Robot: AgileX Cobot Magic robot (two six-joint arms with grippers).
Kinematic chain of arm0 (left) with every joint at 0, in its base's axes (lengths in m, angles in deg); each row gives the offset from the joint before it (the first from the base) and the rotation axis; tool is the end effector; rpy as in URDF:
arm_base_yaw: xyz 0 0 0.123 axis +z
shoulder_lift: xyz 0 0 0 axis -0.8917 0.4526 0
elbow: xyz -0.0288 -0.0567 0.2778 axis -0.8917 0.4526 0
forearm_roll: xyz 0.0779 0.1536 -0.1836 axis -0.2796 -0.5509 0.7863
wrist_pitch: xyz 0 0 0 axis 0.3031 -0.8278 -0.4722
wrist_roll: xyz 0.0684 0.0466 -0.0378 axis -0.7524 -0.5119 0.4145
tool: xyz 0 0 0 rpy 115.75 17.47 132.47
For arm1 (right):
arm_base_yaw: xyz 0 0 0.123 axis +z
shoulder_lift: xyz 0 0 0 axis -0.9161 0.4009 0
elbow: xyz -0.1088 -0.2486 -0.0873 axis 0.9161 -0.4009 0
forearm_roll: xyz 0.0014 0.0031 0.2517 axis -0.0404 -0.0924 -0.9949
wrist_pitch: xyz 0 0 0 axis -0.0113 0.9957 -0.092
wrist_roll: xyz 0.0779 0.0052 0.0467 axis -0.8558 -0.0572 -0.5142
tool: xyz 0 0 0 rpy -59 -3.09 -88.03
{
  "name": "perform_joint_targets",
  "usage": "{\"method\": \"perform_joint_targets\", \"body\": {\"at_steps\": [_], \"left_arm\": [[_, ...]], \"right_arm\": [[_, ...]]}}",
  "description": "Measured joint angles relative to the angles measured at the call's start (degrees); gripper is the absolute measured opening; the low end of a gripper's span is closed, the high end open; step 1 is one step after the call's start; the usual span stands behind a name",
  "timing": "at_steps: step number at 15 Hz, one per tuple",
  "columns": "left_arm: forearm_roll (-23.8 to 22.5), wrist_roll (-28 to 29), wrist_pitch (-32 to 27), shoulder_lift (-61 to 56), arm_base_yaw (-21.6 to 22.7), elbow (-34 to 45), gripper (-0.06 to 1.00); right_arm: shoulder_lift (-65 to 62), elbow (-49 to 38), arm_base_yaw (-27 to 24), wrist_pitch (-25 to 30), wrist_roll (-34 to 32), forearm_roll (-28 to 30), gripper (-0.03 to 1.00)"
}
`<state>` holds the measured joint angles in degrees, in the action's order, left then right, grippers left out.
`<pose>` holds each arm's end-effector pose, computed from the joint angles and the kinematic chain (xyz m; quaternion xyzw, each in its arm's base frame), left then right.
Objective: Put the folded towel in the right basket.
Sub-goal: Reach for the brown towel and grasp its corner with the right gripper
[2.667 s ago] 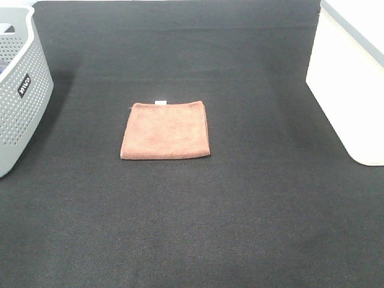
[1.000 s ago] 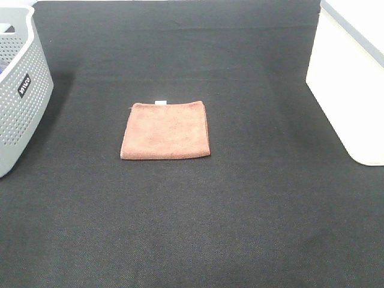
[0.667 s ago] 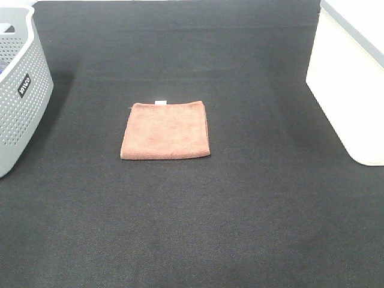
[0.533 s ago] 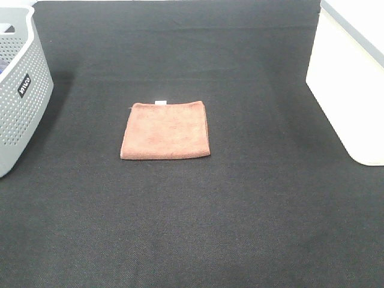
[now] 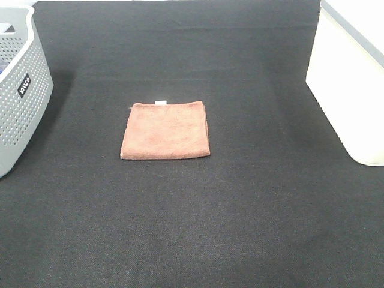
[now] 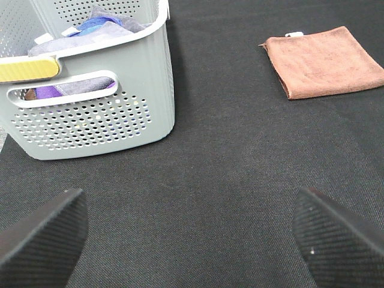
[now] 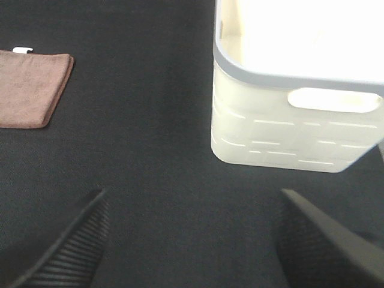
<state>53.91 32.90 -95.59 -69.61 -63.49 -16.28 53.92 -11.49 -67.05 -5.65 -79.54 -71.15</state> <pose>-0.0058 -0.0055 0.2783 0.0531 0.8480 -0.0070 0.5273 0.0769 0.0056 0.3444 -0.0468 0.8728 0.0093 0.4857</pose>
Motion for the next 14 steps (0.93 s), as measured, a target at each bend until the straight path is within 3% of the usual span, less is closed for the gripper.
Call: {"method": "perform_joint_targets", "body": {"at_steps": [4,8,9,11,14], "left_arm": [[0.00,0.00,0.00,0.00,0.00,0.00,0.88],[0.00,0.00,0.00,0.00,0.00,0.00,0.88],[0.00,0.00,0.00,0.00,0.00,0.00,0.88],[0.00,0.00,0.00,0.00,0.00,0.00,0.88],[0.00,0.00,0.00,0.00,0.00,0.00,0.88]], "right_arm": [[14.84,7.91,0.00,-0.29,0.00,-1.09,0.71],[33.98,21.08,0.00,-0.69,0.46,-4.81,0.71],[43.77,29.45,0.00,-0.11,4.53,-11.23,0.71],[45.26,30.77,0.00,0.34,5.21,-12.43,0.71],[56.49,38.85,0.11,3.78,8.42,-21.03,0.71]]}}
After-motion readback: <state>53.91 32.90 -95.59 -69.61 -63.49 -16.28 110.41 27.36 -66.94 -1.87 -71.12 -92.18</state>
